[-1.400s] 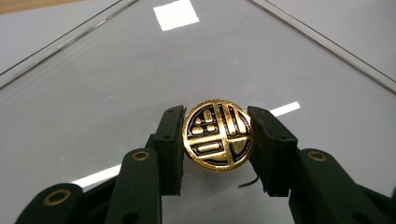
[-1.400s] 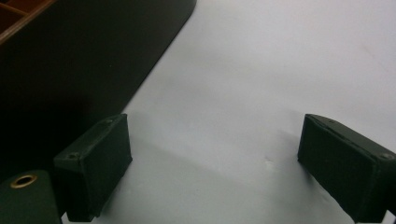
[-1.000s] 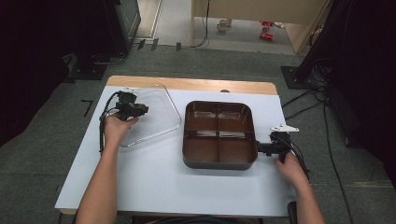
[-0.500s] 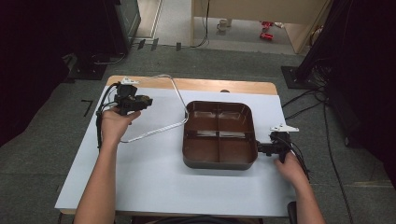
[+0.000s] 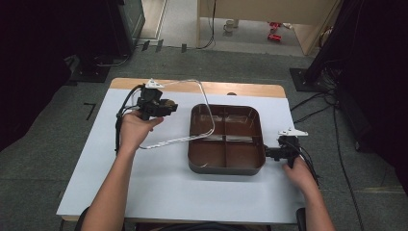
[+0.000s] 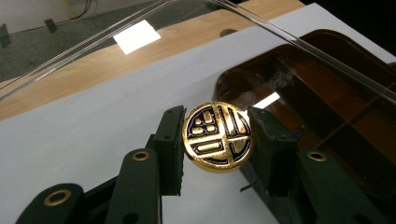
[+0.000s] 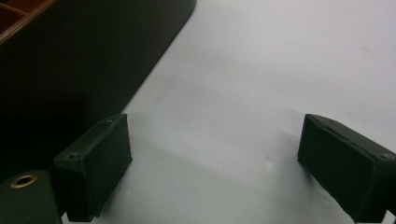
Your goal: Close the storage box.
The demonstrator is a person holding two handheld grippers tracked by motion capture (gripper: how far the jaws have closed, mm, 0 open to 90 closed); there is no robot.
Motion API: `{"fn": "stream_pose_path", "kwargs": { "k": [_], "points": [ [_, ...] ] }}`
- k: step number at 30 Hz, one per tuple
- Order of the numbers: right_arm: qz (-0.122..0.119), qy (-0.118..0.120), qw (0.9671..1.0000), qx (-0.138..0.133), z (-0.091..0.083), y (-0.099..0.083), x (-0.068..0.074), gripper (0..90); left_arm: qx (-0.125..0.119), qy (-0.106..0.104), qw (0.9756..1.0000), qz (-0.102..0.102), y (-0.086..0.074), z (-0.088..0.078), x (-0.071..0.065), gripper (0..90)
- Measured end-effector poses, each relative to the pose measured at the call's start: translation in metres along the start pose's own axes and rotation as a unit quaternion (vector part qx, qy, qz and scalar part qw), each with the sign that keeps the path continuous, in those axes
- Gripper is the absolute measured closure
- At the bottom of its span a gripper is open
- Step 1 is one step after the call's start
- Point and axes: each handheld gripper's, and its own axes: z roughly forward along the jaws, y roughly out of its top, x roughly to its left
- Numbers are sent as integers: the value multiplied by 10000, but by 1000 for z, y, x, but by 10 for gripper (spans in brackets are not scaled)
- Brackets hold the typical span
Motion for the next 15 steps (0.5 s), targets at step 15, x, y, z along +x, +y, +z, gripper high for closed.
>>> {"fn": "stream_pose_path", "kwargs": {
  "k": [15],
  "points": [
    [15, 4, 10000, 8, 0, 0, 0, 91, 256, -516, 9981, 239, -5, 43, -49, 594]
  ]
}}
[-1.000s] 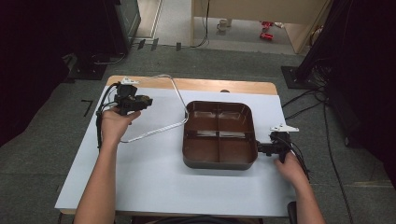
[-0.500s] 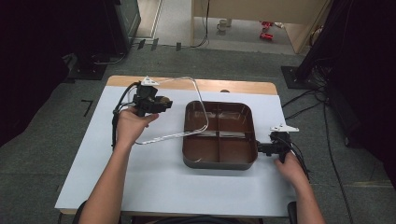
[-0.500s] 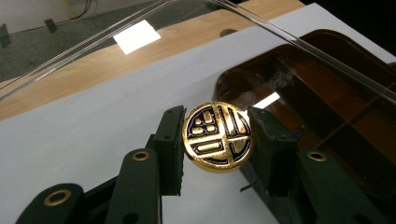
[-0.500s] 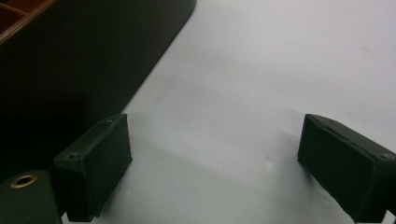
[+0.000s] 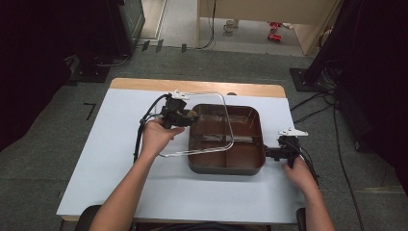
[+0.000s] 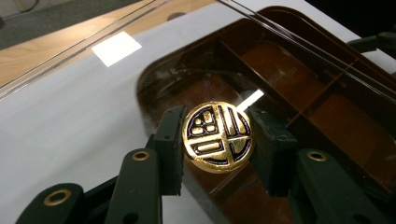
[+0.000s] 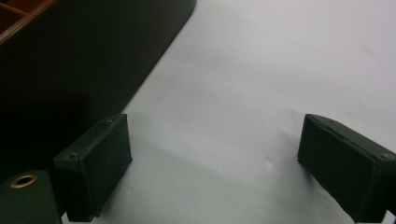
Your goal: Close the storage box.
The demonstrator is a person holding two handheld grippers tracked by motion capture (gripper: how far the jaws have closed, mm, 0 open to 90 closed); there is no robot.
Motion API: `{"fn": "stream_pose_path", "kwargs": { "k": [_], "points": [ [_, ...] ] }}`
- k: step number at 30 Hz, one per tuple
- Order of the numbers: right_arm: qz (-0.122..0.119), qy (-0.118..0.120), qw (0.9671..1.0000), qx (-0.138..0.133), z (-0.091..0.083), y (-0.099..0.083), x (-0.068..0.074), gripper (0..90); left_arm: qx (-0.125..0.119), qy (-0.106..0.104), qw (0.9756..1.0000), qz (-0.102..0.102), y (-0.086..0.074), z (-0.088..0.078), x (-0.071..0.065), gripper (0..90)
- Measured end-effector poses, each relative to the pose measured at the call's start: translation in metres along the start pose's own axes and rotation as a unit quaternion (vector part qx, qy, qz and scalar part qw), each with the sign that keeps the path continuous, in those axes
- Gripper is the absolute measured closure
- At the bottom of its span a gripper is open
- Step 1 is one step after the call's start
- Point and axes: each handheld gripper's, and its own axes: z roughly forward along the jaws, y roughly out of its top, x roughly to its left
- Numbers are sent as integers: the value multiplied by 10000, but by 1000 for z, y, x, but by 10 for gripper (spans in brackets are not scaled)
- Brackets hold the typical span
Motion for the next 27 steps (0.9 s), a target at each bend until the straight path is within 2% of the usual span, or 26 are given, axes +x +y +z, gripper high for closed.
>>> {"fn": "stream_pose_path", "kwargs": {
  "k": [7, 21, 27],
  "points": [
    [2, -2, 10000, -6, 0, 0, 0, 91, -40, -185, 9997, 127, 1, 15, -23, 594],
    [1, 1, 10000, 0, 0, 0, 0, 91, 237, -394, 9975, 528, 13, 53, -62, 594],
    [-1, -1, 10000, -7, 0, 0, 0, 91, 434, -266, 9967, 626, 14, 70, -75, 594]
  ]
}}
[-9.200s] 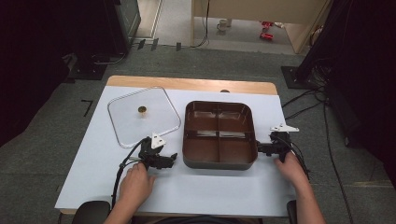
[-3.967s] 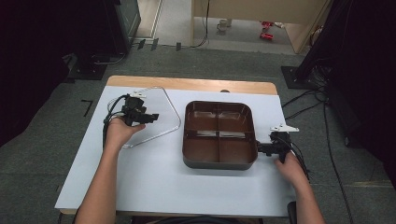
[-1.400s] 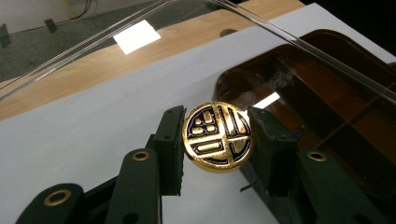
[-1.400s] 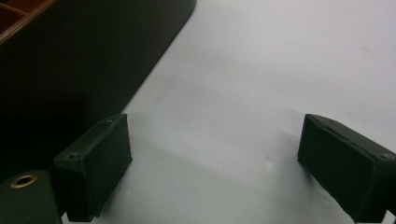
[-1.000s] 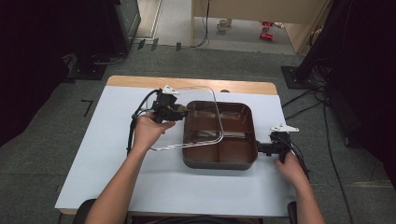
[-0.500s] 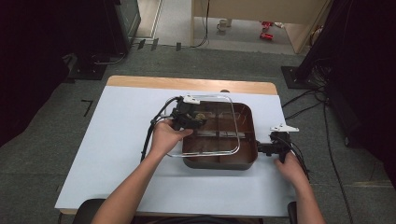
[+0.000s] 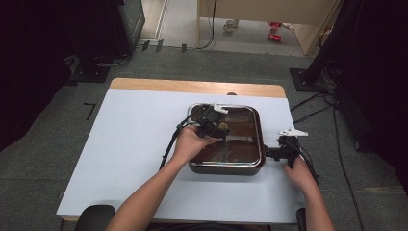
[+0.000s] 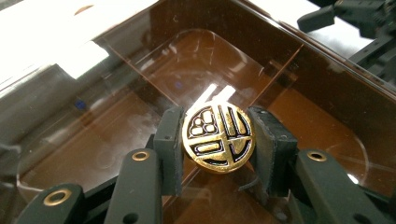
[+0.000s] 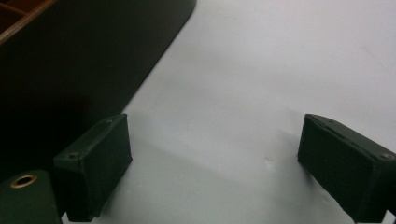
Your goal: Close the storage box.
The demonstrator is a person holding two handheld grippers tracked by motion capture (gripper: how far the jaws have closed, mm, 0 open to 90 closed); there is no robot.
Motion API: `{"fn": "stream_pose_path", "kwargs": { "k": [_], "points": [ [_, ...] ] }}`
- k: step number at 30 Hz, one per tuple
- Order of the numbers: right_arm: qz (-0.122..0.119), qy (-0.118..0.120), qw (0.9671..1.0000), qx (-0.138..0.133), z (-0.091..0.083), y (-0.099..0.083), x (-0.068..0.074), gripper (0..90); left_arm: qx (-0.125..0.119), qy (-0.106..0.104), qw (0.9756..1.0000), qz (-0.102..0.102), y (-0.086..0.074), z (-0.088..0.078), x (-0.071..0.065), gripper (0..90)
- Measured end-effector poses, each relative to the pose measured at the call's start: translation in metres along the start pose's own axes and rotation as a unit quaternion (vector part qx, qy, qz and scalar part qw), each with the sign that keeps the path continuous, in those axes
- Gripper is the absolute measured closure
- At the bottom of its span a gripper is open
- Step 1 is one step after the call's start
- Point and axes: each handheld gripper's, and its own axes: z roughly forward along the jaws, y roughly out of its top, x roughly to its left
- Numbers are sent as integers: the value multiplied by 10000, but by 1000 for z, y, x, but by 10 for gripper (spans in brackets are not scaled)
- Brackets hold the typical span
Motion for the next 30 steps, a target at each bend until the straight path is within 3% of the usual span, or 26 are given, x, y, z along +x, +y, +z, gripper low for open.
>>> {"fn": "stream_pose_path", "kwargs": {
  "k": [7, 17, 25, 30],
  "points": [
    [6, 2, 10000, -1, 0, 0, 0, 91, 48, 67, 10000, 49, 3, 11, -11, 593],
    [-6, -2, 10000, -3, 0, 0, 0, 91, -52, -26, 10000, -38, 0, 13, -8, 582],
    [2, 0, 10000, -2, 0, 0, 0, 91, -204, -158, 9997, 39, 0, 1, -3, 451],
    [-4, -1, 10000, 2, 0, 0, 0, 91, -242, -105, 9995, 144, -1, -11, -5, 369]
  ]
}}
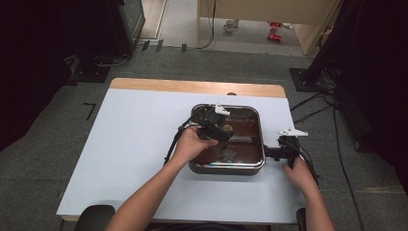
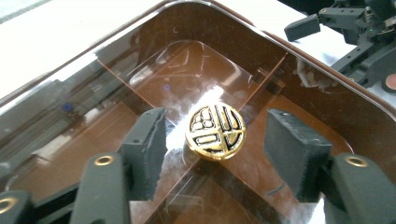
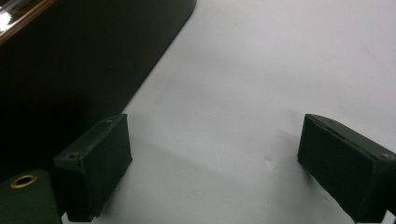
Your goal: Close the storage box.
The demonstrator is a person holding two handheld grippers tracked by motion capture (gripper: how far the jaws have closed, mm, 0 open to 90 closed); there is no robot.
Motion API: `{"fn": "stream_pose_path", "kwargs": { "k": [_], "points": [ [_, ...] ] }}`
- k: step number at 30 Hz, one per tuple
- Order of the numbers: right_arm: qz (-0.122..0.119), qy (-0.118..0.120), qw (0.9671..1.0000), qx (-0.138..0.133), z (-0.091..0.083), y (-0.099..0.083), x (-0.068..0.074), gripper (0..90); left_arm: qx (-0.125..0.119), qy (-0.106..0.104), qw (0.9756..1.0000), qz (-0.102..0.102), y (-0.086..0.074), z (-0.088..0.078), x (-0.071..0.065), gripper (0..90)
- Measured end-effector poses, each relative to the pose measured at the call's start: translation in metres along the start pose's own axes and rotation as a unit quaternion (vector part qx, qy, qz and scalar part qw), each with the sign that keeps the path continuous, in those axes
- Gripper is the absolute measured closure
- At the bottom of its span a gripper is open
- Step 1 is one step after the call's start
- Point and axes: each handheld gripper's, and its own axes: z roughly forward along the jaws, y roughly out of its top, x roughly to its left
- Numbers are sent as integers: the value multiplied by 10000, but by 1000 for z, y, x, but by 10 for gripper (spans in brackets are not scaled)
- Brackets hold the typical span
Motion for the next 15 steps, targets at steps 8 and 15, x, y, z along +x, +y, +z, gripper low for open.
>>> {"fn": "stream_pose_path", "kwargs": {
  "k": [8, 15],
  "points": [
    [0, 1, 10000, 3, 0, 0, 0, 91, -101, -49, 9996, 259, -10, -24, 2, 269],
    [1, 1, 10000, 4, 0, 0, 0, 91, -196, -150, 9997, -4, -22, -45, 12, 256]
  ]
}}
